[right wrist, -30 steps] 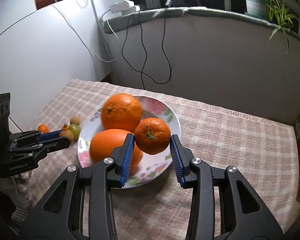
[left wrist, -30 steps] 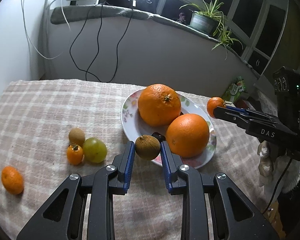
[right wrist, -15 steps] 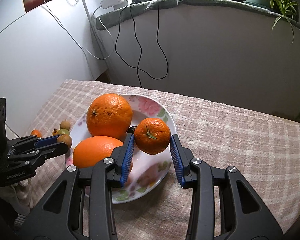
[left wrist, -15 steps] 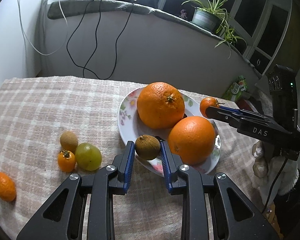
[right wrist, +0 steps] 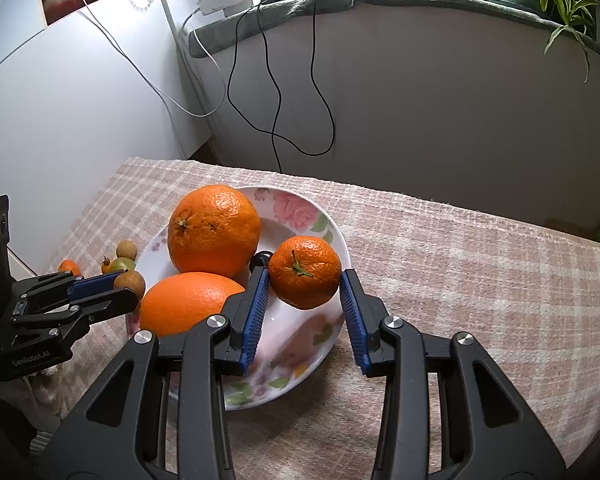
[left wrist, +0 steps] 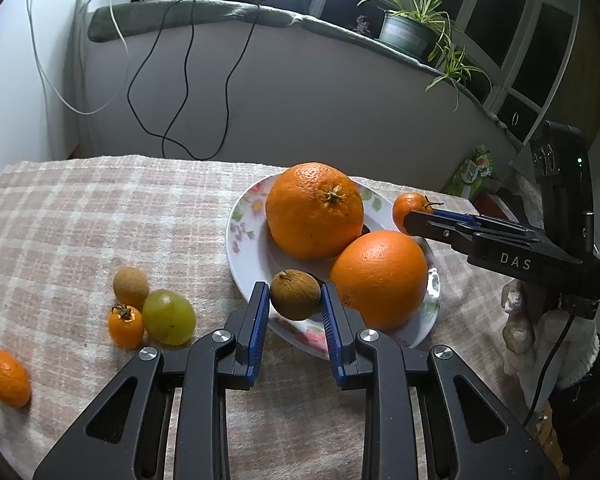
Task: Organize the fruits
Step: 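Carry the small tangerine with the right gripper into the plate and release, then move the right gripper to the small orange tomato and close on it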
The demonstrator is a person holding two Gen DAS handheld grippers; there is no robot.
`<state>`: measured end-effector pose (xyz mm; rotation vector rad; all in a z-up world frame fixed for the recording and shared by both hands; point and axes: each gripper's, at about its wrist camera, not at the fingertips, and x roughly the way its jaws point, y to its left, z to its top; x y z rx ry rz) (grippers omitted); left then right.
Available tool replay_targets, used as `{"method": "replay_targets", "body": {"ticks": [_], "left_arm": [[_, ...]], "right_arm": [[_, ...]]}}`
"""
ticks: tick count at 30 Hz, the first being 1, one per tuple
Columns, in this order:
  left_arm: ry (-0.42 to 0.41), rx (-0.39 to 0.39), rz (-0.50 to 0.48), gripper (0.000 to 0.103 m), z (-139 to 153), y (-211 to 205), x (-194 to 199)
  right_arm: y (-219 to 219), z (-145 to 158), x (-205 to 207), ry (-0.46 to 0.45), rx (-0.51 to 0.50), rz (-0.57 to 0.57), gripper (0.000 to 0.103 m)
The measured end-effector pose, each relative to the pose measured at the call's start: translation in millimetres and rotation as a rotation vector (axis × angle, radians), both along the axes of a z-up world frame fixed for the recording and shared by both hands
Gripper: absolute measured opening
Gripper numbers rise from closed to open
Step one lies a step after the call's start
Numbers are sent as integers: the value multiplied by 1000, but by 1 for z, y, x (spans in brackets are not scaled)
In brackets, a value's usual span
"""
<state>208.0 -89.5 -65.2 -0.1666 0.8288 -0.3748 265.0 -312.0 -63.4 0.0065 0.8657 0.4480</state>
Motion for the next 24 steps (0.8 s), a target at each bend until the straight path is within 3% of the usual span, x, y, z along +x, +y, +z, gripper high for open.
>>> {"method": "replay_targets", "body": {"ticks": [3,6,7,13,24], "left_arm": [[-1,4,0,32,1,-1,0],[-8,3,2,39,3,-2,-1],[-9,5,1,39,3,-2,-1],[-5,9,2,39,1,0,-2],[-14,6,10,39,5,4,-8]], "right_arm": [[1,0,0,-2,-5,-3,41],[0,4,-2,-20,-2,-14,62],[-1,5,-2,-25,0,-16,63],[-1,10,-4,-37,3,-20,70],[3,15,-11,-42,-7,-14,71]]}}
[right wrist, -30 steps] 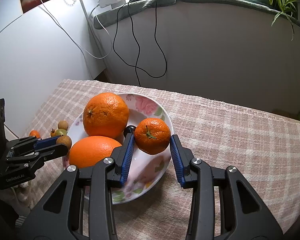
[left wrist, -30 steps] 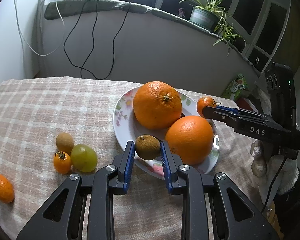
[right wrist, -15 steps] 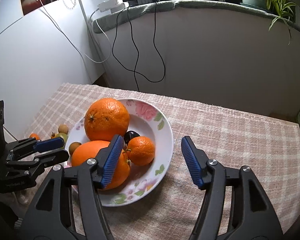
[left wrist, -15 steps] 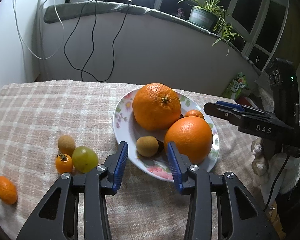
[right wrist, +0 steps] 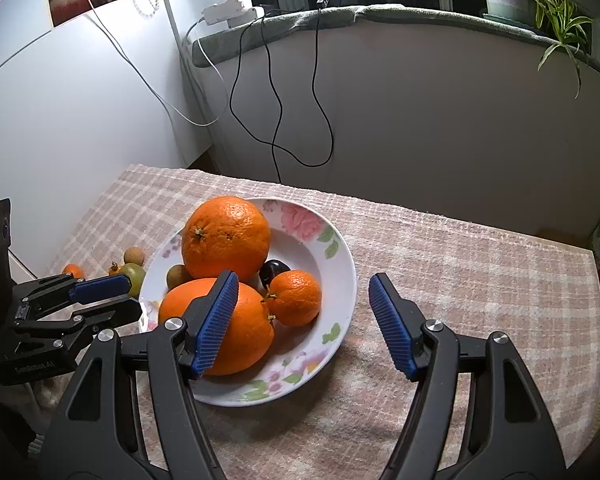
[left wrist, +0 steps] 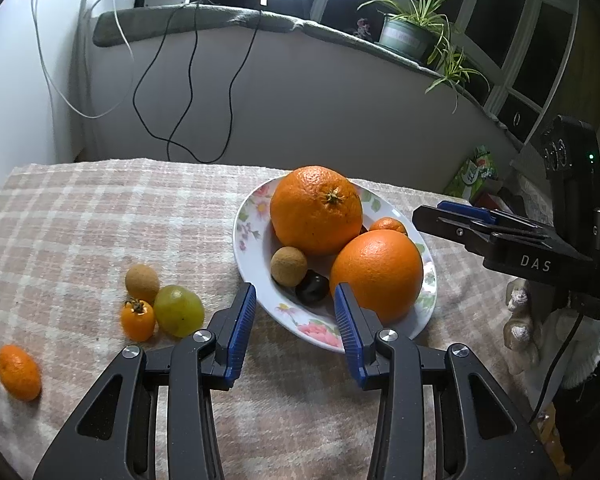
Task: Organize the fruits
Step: 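Move the right gripper to the small orange tomato and close on it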
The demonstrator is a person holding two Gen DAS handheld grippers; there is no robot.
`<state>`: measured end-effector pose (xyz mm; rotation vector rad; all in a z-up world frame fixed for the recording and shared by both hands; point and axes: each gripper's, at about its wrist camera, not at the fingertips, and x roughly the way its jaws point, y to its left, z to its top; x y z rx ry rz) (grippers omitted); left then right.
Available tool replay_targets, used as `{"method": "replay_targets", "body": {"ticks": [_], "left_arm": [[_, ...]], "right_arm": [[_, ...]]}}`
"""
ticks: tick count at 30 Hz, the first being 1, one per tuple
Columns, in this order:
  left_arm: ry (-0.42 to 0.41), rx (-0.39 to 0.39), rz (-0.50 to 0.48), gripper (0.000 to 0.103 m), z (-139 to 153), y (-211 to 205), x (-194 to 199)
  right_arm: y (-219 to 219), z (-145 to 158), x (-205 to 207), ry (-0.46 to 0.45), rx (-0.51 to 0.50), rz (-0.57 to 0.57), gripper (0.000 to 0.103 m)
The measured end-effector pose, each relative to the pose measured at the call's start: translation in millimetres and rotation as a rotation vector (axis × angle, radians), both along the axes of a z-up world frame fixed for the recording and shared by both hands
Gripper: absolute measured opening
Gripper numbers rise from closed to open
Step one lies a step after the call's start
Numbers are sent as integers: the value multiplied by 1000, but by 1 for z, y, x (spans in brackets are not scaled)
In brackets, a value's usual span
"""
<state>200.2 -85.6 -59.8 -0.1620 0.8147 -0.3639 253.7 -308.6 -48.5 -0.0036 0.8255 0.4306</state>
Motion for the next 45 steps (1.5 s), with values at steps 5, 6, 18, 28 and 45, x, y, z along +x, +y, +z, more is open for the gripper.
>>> {"method": "replay_targets", "body": {"ticks": [5,6,18,28,45], "left_arm": [[-6,-2,9,39,2,6,-6],[-8,-1,11,40,3,7,-8],[-51,9,73,63,11,36,-29],[-18,43,198,71,3,93,-53],[18,-9,345,68,-20,169,-81]], "right_arm": [[1,6,-7,-11,1,-2,71],[2,7,-9,-13,2,-2,74],[15,26,-30,-79,27,-10,95],[47,40,-48,-115,3,47,103],[119,30,-83,-89,41,216,103]]}}
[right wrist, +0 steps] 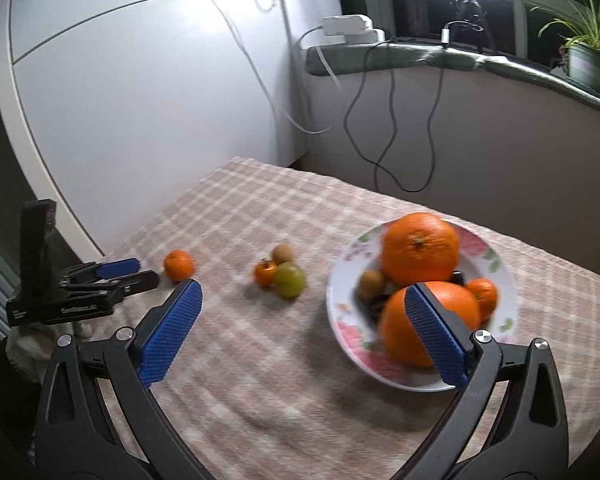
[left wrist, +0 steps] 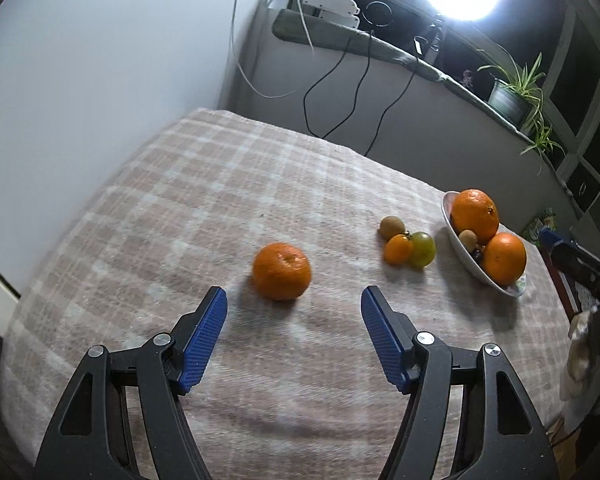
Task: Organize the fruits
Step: 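Move the right gripper to the small orange tomato and close on it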
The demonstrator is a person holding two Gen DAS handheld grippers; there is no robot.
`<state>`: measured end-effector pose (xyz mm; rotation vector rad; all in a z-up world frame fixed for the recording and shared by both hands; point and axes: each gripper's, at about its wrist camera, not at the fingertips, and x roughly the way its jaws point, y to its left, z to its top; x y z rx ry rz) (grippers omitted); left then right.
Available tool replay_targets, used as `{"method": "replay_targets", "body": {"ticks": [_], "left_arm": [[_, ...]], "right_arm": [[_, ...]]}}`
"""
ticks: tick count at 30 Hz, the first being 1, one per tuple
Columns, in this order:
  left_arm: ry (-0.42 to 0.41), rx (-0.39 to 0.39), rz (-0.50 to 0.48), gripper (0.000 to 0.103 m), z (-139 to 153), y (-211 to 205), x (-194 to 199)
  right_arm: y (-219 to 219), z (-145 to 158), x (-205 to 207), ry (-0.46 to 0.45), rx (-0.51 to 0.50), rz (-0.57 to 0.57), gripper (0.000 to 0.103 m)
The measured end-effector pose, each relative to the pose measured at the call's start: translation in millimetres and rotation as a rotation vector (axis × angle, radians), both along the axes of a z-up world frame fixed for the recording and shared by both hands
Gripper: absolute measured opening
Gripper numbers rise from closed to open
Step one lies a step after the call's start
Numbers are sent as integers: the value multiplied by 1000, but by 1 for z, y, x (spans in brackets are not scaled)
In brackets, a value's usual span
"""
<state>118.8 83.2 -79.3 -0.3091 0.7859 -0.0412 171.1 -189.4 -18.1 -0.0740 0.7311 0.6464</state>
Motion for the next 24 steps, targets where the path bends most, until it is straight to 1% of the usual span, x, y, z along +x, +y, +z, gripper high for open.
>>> {"method": "replay_targets", "body": {"ticks": [4,10,11,12,14,15,18,24], "left_arm": [[2,-5,-1,65,-3,4,0],[11,-17,-2,56,-9,9,2],[12,-20,-4,54,-9,9,2],[13,-23,-6,53,-10,10,3],[16,-22,-12,50,-11,10,5],[17,-22,-14,50,-12,10,6],[19,-25,-18,49,-13,11,8],[20,-31,-21,43,-15,13,11]], "right_arm": [[15,-6,-6,19,10,34,103],[34,-20,-12,59,16,50,96],[36,-25,-11,69,13,45,89],[39,-28,-10,80,7,40,79],[44,-37,-4,118,0,28,68],[46,-40,-2,129,-1,24,64],[50,-50,5,153,-15,-3,58],[59,-54,13,178,11,8,54]]}}
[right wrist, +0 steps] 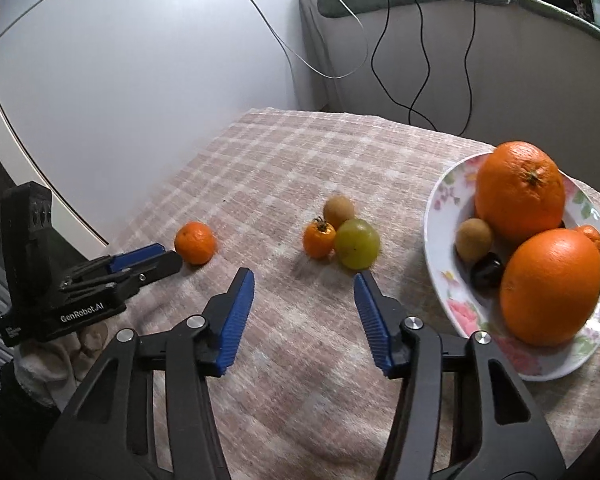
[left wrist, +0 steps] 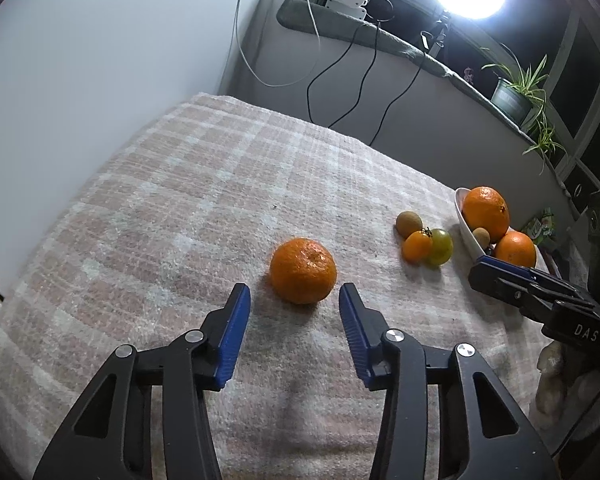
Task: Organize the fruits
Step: 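Move the right gripper to the small orange tomato and close on it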
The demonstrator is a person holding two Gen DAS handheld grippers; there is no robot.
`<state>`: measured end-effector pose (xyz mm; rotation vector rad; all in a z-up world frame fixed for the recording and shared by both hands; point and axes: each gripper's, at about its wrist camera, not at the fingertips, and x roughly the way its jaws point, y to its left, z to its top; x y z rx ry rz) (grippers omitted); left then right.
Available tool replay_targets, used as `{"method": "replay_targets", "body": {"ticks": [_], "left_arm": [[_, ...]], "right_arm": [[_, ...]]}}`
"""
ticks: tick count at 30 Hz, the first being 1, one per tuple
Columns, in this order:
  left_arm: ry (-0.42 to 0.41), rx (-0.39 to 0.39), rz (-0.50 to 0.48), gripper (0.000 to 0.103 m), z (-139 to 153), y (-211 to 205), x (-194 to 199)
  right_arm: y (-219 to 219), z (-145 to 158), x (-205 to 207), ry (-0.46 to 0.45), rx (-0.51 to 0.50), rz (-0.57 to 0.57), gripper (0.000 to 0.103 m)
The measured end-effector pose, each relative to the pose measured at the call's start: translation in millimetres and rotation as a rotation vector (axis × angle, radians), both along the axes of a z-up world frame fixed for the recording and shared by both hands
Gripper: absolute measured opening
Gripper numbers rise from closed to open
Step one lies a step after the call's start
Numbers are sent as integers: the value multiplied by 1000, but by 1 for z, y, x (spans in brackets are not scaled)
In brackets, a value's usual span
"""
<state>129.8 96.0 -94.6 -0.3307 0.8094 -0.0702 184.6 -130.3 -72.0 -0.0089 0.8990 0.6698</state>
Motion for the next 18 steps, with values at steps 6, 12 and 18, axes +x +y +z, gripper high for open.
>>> {"method": "replay_targets", "body": {"ticks": [6,12,18], "left_arm": [[0,-4,-10,42,-2,0,4],[2,-9,-21,42,-3,0,9],[10,-8,-29,42,-6,-2,13]], "right_arm": [[15,-7,13,37,11,9,46],[22,-18,24,76,10,-13,45],[31,-22,32,65,-27,-35,43]]}}
